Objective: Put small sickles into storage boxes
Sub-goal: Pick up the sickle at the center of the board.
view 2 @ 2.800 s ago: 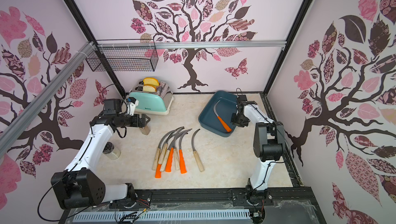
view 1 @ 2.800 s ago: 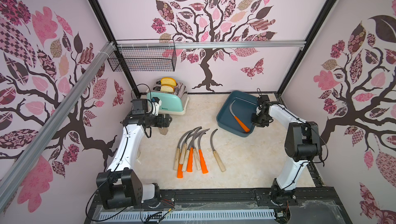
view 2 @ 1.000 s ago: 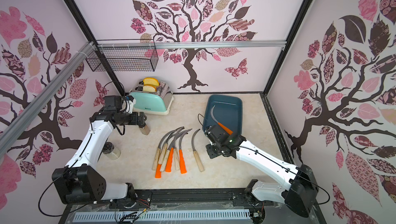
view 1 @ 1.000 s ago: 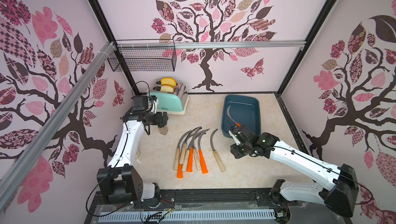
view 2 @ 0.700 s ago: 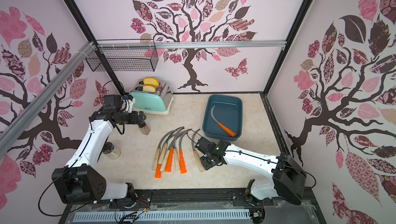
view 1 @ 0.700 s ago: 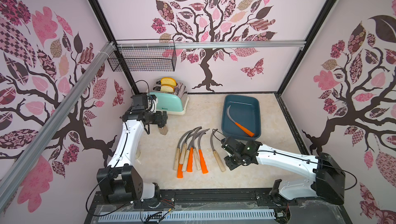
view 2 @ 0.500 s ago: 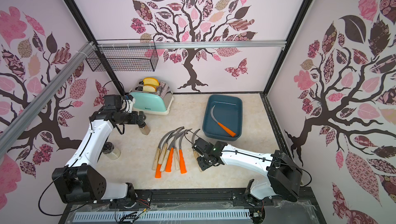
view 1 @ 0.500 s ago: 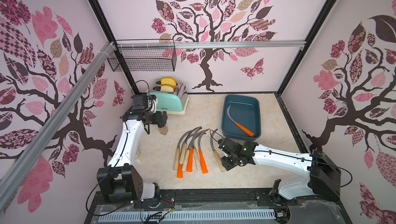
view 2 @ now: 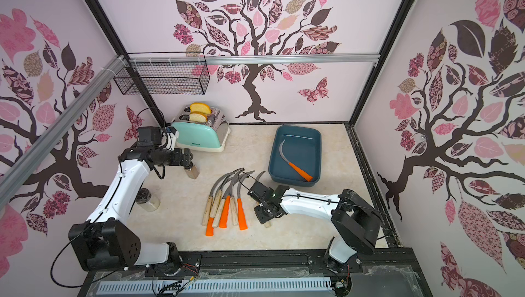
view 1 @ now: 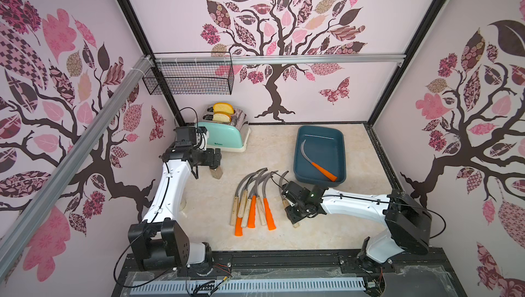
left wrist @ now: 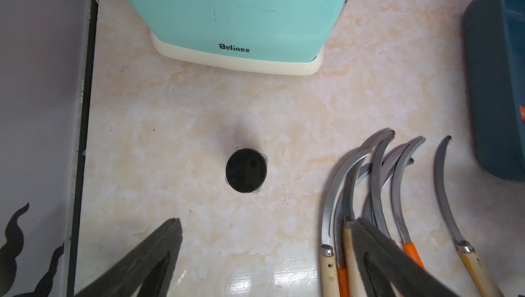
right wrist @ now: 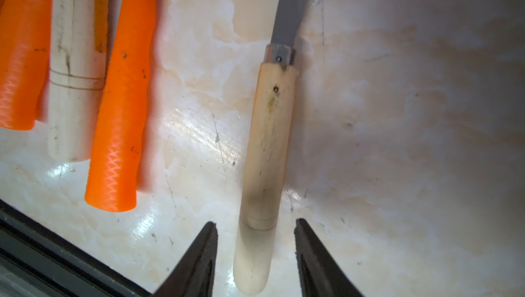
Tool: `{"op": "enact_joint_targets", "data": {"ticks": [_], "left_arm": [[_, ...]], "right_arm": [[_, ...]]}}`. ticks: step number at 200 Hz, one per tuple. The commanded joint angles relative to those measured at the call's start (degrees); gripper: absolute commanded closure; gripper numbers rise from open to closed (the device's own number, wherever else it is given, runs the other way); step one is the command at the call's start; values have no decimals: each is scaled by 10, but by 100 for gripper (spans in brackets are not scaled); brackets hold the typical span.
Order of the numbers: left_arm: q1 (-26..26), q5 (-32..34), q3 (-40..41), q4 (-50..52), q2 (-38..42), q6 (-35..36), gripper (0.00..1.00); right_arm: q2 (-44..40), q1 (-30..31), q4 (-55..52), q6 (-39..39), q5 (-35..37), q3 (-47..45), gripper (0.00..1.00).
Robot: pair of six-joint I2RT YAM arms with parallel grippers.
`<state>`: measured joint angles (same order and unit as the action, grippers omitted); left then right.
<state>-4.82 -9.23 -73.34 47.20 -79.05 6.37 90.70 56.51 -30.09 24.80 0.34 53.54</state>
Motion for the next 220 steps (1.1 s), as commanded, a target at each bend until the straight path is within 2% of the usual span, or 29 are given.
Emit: {"op": "enact_joint_targets", "data": {"ticks": [1,72,160,220], "left_arm": [[2,-2,-7,-2,7,2,2],[2,-3,9,-4,14,7,2],[2,-11,22,-3,22,13,2],[2,-9,20,-1,23,11,2]], "right_arm": [[17,4,-7,-3,15,21,52],[70,5,-28,-16,44,59,54],[99,8,-45,-15,69,64,59],[101,11,-43,-17,73,56,71]]}}
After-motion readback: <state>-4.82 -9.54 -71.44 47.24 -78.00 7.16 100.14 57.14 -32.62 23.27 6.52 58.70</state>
